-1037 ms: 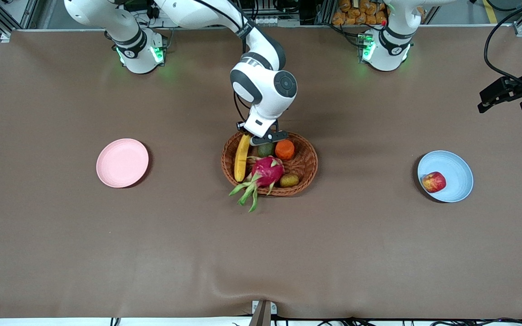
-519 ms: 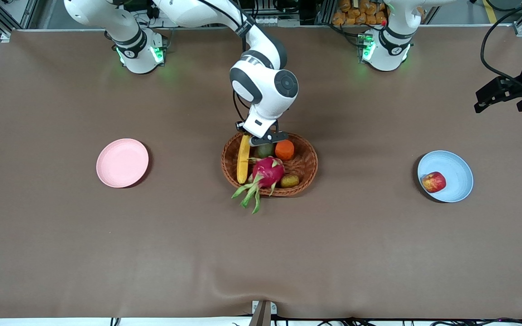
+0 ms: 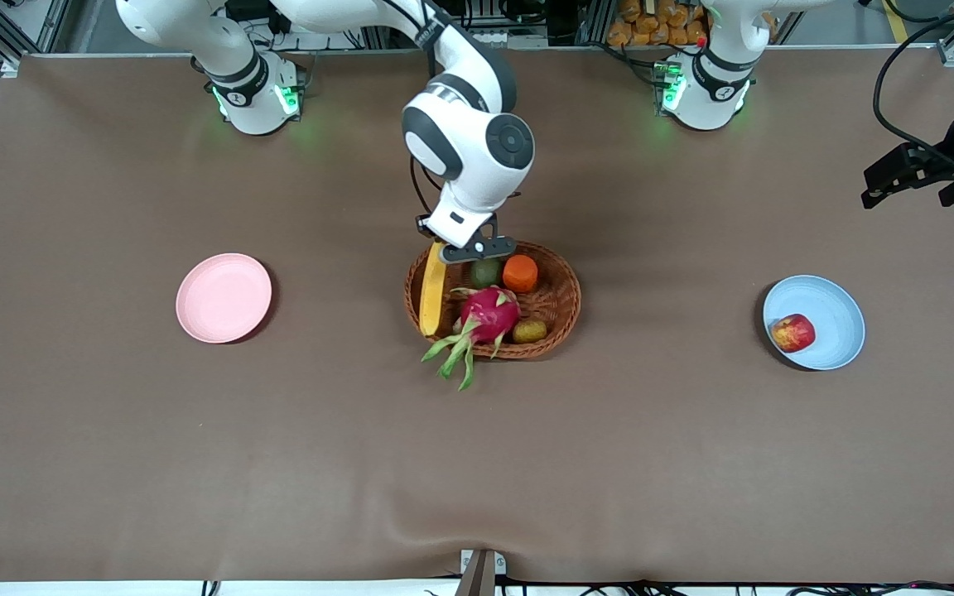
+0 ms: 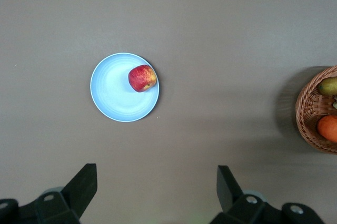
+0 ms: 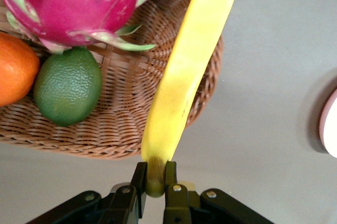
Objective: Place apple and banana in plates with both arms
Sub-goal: 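Lift the banana with the right gripper and carry it to the pink plate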
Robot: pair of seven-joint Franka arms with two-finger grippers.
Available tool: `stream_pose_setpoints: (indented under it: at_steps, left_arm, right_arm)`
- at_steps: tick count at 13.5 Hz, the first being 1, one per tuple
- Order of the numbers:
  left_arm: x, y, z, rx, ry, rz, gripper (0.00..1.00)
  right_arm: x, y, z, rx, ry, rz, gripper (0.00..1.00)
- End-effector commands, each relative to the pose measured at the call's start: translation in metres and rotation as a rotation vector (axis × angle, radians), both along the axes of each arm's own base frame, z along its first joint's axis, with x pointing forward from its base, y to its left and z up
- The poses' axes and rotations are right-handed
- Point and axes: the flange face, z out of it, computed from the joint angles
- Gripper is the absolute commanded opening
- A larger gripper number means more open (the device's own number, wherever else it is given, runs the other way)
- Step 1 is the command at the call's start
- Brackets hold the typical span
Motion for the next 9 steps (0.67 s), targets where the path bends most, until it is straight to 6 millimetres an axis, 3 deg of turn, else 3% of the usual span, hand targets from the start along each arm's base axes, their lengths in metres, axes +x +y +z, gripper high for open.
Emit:
stream_pose_setpoints:
  at_steps: [1, 3, 6, 9]
  left_arm:
    - [0.001, -0.001, 0.003, -0.006, -0.005, 0.003, 1.00]
    - [0.001, -0.002, 0.003, -0.006, -0.006, 0.002, 1.00]
    - [0.002, 0.000, 0.002, -0.006, -0.003, 0.000, 1.00]
    - [0.002, -0.003, 0.002, -0.007, -0.005, 0.003, 1.00]
  right_arm:
    - [0.015, -0.030, 0.040, 0.031, 0.037, -0.006, 0.00]
    - [0.036, -0.068, 0.068, 0.030, 0.066, -0.015, 0.00]
    - [0.067, -0.141, 0.095, 0.000, 0.134, -0.072, 0.00]
    - [0.073, -0.205, 0.100, -0.024, 0.167, -0.126, 0.00]
